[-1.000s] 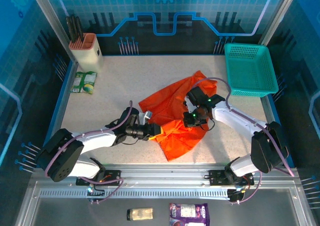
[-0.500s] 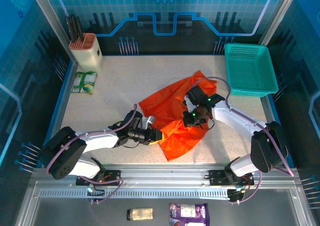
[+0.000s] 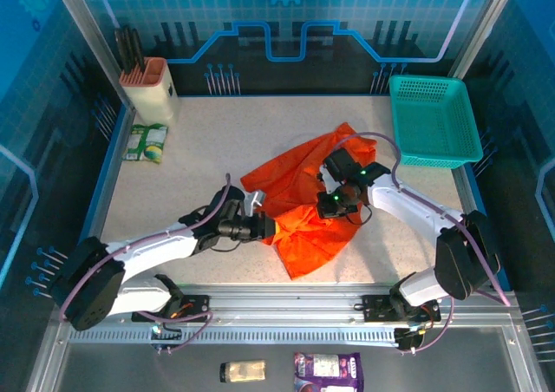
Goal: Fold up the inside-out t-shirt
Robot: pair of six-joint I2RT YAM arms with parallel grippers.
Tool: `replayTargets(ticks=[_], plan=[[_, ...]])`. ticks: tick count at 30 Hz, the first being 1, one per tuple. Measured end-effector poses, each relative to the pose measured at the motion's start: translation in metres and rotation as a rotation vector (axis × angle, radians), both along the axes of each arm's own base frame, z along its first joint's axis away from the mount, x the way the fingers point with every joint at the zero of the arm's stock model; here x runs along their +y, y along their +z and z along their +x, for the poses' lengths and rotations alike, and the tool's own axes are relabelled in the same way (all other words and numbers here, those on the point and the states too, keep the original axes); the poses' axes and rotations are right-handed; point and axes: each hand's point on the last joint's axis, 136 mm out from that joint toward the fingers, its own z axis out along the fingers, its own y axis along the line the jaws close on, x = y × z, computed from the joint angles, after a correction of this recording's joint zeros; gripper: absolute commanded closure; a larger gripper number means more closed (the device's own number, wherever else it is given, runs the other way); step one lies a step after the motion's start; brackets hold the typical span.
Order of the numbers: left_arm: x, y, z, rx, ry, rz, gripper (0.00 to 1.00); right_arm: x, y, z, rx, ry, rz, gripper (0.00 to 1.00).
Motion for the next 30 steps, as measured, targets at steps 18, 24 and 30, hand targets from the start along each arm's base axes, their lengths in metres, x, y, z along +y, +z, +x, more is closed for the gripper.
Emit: replayTargets(ticks=[18,24,30], plan=[[0.122,0.038,0.088,-0.015,0.393,0.14,1.0,-0.032,0.06,-0.019,-0.18,-0.137,0.064,0.64],[0.145,0.032,0.103,0.023,0.435,0.169,1.0,-0.053,0.009,-0.062,-0.037,-0.202,0.011,0.64],[0.16,0.031,0.112,0.044,0.466,0.17,1.0,-0.018,-0.015,-0.104,0.044,-0.078,0.013,0.65]])
